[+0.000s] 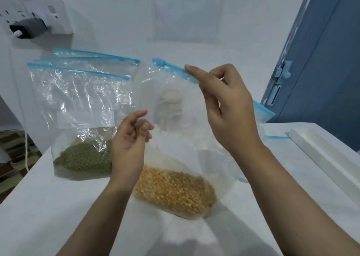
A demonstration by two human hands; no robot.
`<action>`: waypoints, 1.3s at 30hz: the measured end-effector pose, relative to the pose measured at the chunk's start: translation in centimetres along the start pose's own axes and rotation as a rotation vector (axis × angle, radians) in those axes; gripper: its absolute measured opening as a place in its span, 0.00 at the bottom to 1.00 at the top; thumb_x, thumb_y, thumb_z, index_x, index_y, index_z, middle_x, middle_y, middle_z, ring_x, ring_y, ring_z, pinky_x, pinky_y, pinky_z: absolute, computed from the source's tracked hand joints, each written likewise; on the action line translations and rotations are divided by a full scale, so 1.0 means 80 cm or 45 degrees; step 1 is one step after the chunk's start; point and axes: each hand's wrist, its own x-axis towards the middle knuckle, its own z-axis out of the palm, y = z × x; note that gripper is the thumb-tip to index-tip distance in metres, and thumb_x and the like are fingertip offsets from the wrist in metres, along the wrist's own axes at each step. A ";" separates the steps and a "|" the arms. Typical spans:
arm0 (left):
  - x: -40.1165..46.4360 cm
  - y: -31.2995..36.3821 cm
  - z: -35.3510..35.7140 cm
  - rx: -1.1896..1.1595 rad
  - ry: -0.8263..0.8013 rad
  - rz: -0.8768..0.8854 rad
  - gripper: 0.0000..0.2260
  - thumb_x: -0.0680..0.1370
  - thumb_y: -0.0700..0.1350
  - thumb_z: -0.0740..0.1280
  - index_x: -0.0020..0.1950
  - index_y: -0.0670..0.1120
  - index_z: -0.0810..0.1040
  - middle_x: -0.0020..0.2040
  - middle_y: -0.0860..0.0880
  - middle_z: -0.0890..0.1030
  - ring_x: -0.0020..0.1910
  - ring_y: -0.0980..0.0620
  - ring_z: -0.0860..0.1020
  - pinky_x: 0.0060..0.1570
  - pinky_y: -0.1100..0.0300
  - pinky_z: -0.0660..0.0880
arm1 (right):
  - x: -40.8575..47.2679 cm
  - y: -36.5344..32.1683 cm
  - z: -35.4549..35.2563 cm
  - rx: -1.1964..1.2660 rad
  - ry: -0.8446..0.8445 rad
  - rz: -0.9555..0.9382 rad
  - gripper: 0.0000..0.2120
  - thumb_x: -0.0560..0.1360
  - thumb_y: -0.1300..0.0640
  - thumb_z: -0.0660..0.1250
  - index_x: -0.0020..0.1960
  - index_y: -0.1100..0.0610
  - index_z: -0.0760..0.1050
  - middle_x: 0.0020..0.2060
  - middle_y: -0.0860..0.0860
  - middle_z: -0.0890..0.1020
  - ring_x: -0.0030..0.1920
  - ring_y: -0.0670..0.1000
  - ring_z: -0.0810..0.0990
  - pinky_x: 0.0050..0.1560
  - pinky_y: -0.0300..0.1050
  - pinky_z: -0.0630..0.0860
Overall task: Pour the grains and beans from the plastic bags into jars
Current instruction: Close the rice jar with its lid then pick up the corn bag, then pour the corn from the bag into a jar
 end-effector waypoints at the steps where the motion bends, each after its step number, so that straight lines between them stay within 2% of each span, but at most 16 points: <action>1: 0.011 0.007 -0.005 0.023 -0.018 0.043 0.15 0.81 0.32 0.63 0.57 0.51 0.77 0.39 0.59 0.80 0.39 0.60 0.75 0.44 0.68 0.74 | 0.002 -0.005 -0.002 0.012 0.009 0.006 0.23 0.78 0.69 0.60 0.69 0.52 0.76 0.47 0.52 0.73 0.42 0.48 0.73 0.46 0.49 0.76; 3: 0.035 0.019 -0.020 0.085 -0.077 0.135 0.13 0.81 0.33 0.64 0.57 0.51 0.78 0.40 0.58 0.80 0.40 0.58 0.76 0.47 0.66 0.75 | 0.002 -0.013 -0.005 0.036 0.012 0.027 0.22 0.79 0.69 0.61 0.70 0.54 0.75 0.46 0.51 0.72 0.41 0.42 0.72 0.44 0.31 0.69; 6: 0.067 0.028 -0.043 0.197 -0.183 0.207 0.12 0.81 0.36 0.64 0.58 0.52 0.79 0.42 0.58 0.80 0.44 0.55 0.77 0.51 0.63 0.75 | -0.007 -0.022 0.001 0.092 -0.019 0.104 0.21 0.81 0.67 0.61 0.72 0.55 0.73 0.46 0.50 0.71 0.41 0.36 0.70 0.45 0.24 0.64; 8: 0.079 0.027 -0.050 0.266 -0.232 0.222 0.12 0.82 0.37 0.64 0.57 0.53 0.79 0.43 0.58 0.80 0.46 0.55 0.78 0.52 0.63 0.75 | -0.018 -0.025 0.005 0.100 -0.050 0.177 0.21 0.82 0.65 0.61 0.73 0.55 0.71 0.46 0.50 0.73 0.43 0.36 0.71 0.46 0.24 0.65; 11: 0.077 0.014 -0.064 0.341 -0.286 0.204 0.15 0.82 0.38 0.64 0.57 0.58 0.80 0.45 0.55 0.79 0.48 0.55 0.78 0.53 0.62 0.75 | -0.036 -0.025 0.014 0.153 -0.177 0.252 0.23 0.82 0.64 0.60 0.76 0.53 0.68 0.47 0.52 0.80 0.46 0.41 0.75 0.49 0.25 0.67; 15: 0.065 0.003 -0.070 0.370 -0.283 0.186 0.18 0.83 0.39 0.63 0.57 0.65 0.79 0.48 0.56 0.79 0.52 0.57 0.80 0.57 0.63 0.74 | -0.038 -0.026 0.016 0.165 -0.271 0.238 0.28 0.80 0.70 0.61 0.76 0.51 0.67 0.49 0.48 0.82 0.45 0.28 0.74 0.49 0.22 0.66; 19: 0.054 -0.004 -0.079 0.601 -0.196 0.281 0.16 0.84 0.42 0.62 0.61 0.65 0.72 0.57 0.58 0.79 0.61 0.57 0.77 0.63 0.67 0.68 | -0.037 -0.025 0.023 0.158 -0.244 0.201 0.29 0.79 0.72 0.60 0.76 0.51 0.68 0.48 0.49 0.82 0.44 0.32 0.73 0.48 0.24 0.65; 21: 0.042 -0.019 -0.089 0.678 -0.093 0.315 0.16 0.84 0.42 0.60 0.62 0.65 0.68 0.60 0.58 0.76 0.64 0.54 0.74 0.66 0.61 0.67 | -0.040 -0.024 0.025 0.166 -0.217 0.221 0.29 0.79 0.72 0.60 0.76 0.51 0.68 0.47 0.49 0.82 0.45 0.33 0.73 0.48 0.24 0.66; 23: 0.028 -0.040 -0.105 0.661 0.023 0.275 0.17 0.84 0.43 0.60 0.64 0.66 0.66 0.60 0.62 0.74 0.65 0.54 0.73 0.68 0.53 0.67 | -0.043 -0.021 0.027 0.172 -0.189 0.248 0.29 0.78 0.73 0.60 0.75 0.52 0.68 0.47 0.49 0.81 0.44 0.34 0.73 0.47 0.25 0.65; 26: 0.016 -0.068 -0.127 0.769 0.073 0.193 0.10 0.83 0.45 0.60 0.61 0.59 0.74 0.55 0.62 0.78 0.58 0.56 0.76 0.64 0.46 0.72 | -0.048 -0.020 0.027 0.167 -0.174 0.281 0.30 0.78 0.73 0.60 0.75 0.52 0.69 0.46 0.49 0.81 0.43 0.34 0.73 0.46 0.25 0.65; 28: 0.015 -0.071 -0.126 0.704 0.115 0.125 0.11 0.83 0.42 0.61 0.55 0.57 0.77 0.50 0.59 0.80 0.52 0.59 0.78 0.58 0.55 0.75 | -0.052 -0.020 0.028 0.185 -0.170 0.314 0.29 0.79 0.72 0.61 0.75 0.51 0.69 0.47 0.48 0.81 0.44 0.36 0.74 0.46 0.26 0.66; 30: 0.020 -0.062 -0.117 0.576 0.182 0.035 0.10 0.83 0.38 0.61 0.54 0.53 0.77 0.48 0.56 0.80 0.48 0.65 0.78 0.54 0.68 0.73 | -0.053 -0.020 0.028 0.215 -0.163 0.332 0.27 0.80 0.70 0.61 0.75 0.50 0.69 0.47 0.48 0.81 0.47 0.40 0.77 0.48 0.29 0.69; 31: 0.023 -0.056 -0.112 0.533 0.205 0.004 0.09 0.83 0.37 0.61 0.54 0.50 0.77 0.47 0.55 0.80 0.47 0.66 0.78 0.52 0.71 0.72 | -0.054 -0.020 0.026 0.222 -0.152 0.330 0.26 0.80 0.70 0.61 0.75 0.51 0.69 0.48 0.49 0.81 0.48 0.43 0.77 0.50 0.31 0.72; 33: 0.031 -0.047 -0.108 0.504 0.226 -0.014 0.08 0.82 0.37 0.62 0.54 0.47 0.78 0.46 0.55 0.80 0.46 0.67 0.78 0.51 0.72 0.72 | -0.055 -0.020 0.023 0.232 -0.123 0.327 0.25 0.80 0.69 0.62 0.74 0.53 0.70 0.49 0.52 0.81 0.49 0.46 0.78 0.52 0.35 0.74; 36: 0.042 -0.037 -0.106 0.522 0.226 0.010 0.10 0.82 0.40 0.64 0.52 0.55 0.80 0.44 0.58 0.81 0.47 0.63 0.78 0.52 0.71 0.71 | -0.060 -0.022 0.014 0.263 -0.076 0.347 0.24 0.80 0.69 0.62 0.74 0.52 0.70 0.49 0.52 0.81 0.49 0.46 0.79 0.50 0.35 0.74; 39: 0.053 -0.030 -0.104 0.542 0.166 0.062 0.12 0.83 0.41 0.63 0.53 0.60 0.79 0.44 0.55 0.80 0.49 0.60 0.78 0.52 0.70 0.71 | -0.068 -0.025 0.008 0.275 -0.021 0.379 0.24 0.81 0.68 0.62 0.74 0.52 0.69 0.48 0.52 0.81 0.49 0.46 0.78 0.49 0.33 0.72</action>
